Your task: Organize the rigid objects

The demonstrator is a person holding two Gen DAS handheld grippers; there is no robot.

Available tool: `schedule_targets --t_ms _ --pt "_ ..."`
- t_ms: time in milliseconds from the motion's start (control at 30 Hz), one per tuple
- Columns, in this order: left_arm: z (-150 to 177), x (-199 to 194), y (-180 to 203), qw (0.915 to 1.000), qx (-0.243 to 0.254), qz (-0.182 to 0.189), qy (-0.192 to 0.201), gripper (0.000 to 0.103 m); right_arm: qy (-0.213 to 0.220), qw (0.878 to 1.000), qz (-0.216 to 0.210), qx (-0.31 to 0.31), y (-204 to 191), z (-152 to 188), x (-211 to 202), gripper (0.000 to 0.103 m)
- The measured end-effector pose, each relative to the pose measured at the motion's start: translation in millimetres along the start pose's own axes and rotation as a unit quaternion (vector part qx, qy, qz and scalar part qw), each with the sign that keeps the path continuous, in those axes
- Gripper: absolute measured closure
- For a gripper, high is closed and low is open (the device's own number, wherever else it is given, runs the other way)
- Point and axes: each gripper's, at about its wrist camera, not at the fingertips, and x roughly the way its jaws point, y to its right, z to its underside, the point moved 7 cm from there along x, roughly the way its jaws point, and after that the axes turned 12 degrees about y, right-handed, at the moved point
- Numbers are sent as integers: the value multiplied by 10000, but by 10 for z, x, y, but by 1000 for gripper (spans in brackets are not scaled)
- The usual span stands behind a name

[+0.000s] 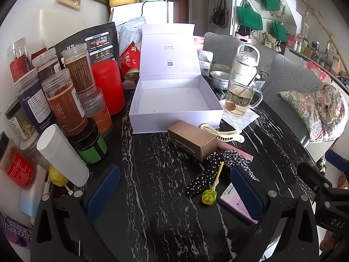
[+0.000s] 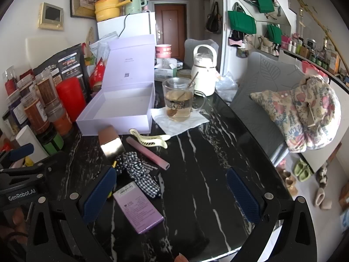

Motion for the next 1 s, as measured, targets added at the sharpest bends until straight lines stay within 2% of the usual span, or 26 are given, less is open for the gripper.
schedule_targets --t_ms 600,1000 --pt "-9 -93 -10 10000 -7 10 53 0 43 10000 -42 3 -19 3 -67 0" --pt "87 -195 -4 10000 5 25 53 0 67 9999 -144 18 -30 135 -192 0"
